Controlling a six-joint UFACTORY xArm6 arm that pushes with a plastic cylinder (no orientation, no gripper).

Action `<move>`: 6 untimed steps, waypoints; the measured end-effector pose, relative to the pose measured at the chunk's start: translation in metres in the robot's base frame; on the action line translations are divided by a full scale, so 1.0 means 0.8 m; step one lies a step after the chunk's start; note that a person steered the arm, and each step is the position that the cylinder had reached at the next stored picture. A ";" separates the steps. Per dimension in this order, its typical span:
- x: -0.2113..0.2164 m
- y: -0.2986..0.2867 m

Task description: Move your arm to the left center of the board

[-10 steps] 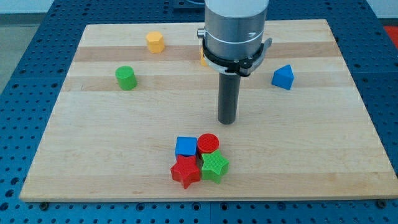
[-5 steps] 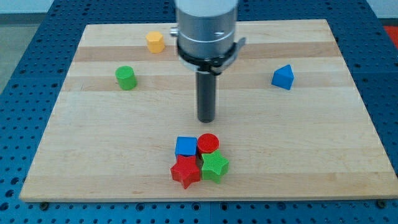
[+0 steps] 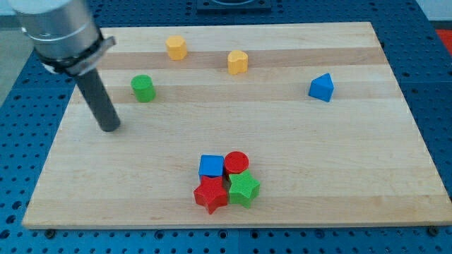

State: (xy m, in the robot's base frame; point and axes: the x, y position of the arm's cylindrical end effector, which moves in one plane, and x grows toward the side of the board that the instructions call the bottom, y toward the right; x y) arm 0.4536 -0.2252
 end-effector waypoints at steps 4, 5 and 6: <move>-0.035 -0.049; -0.066 -0.062; -0.102 -0.031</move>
